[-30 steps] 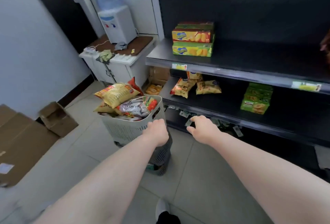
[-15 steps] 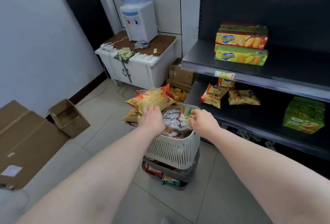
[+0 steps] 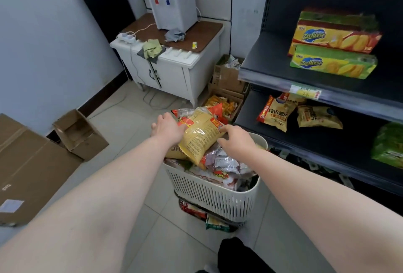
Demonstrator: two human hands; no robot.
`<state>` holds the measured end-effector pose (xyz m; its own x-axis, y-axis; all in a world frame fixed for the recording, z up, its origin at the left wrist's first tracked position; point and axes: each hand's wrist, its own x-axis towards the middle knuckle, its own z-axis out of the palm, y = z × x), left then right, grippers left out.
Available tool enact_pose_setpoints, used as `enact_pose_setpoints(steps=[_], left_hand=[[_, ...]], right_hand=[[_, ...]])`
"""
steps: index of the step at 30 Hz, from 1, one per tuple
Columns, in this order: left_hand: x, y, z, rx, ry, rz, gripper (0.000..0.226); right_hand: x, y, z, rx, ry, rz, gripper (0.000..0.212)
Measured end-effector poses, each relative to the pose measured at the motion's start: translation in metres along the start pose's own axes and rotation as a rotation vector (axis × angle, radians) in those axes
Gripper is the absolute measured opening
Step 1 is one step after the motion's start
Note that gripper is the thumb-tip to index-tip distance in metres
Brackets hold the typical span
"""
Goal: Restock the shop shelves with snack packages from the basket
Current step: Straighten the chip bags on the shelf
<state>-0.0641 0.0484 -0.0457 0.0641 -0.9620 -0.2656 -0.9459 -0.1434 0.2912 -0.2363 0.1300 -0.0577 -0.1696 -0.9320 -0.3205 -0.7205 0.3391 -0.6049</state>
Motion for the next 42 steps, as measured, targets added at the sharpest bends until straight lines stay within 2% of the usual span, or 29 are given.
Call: enact_pose_setpoints(steps=[4, 9, 12, 14, 17, 20, 23, 26, 29, 31, 33, 36, 39, 42], left_hand=[[0.021, 0.008, 0.001, -0.011, -0.091, -0.033, 0.068], [0.037, 0.020, 0.002, -0.011, -0.282, -0.079, 0.066], [0.050, 0.025, -0.002, 0.011, -0.382, -0.117, 0.082], [0.052, 0.035, -0.008, -0.046, -0.517, -0.151, 0.087], [0.050, 0.055, -0.016, -0.072, -0.737, -0.137, 0.084], [0.058, 0.071, -0.014, -0.204, -0.838, -0.132, 0.087], [0.072, 0.082, -0.012, -0.247, -0.863, -0.101, 0.087], [0.075, 0.091, -0.014, -0.231, -0.860, -0.022, 0.074], [0.086, 0.088, -0.006, -0.309, -0.635, 0.078, 0.051], [0.101, 0.079, -0.004, -0.127, -0.466, 0.217, 0.042], [0.111, 0.066, -0.002, 0.112, -0.379, 0.338, 0.033], [0.110, 0.053, -0.007, 0.397, -0.392, 0.506, 0.029], [0.103, 0.041, -0.004, 0.576, -0.465, 0.653, 0.032], [0.106, 0.026, 0.010, 0.678, -0.529, 0.677, 0.036]], right_hand=[[0.030, -0.006, -0.006, -0.041, -0.063, -0.025, 0.048], [0.058, -0.006, -0.013, -0.068, -0.147, 0.036, 0.051], [0.066, -0.003, -0.019, -0.036, -0.223, 0.108, 0.056], [0.069, -0.002, -0.022, -0.015, -0.262, 0.139, 0.061], [0.066, -0.005, -0.030, 0.056, -0.331, 0.183, 0.079], [0.059, -0.005, -0.044, 0.135, -0.439, 0.268, 0.104], [0.055, 0.001, -0.050, 0.028, -0.450, 0.361, 0.119], [0.058, 0.009, -0.039, 0.033, -0.329, 0.441, 0.102], [0.057, 0.008, -0.040, 0.126, -0.203, 0.496, 0.097], [0.053, 0.005, -0.042, 0.278, -0.151, 0.557, 0.092], [0.046, 0.004, -0.042, 0.462, -0.121, 0.633, 0.088], [0.034, 0.007, -0.036, 0.640, -0.078, 0.687, 0.085], [0.022, 0.011, -0.024, 0.712, -0.042, 0.727, 0.078], [0.013, 0.016, -0.009, 0.791, 0.041, 0.761, 0.082]])
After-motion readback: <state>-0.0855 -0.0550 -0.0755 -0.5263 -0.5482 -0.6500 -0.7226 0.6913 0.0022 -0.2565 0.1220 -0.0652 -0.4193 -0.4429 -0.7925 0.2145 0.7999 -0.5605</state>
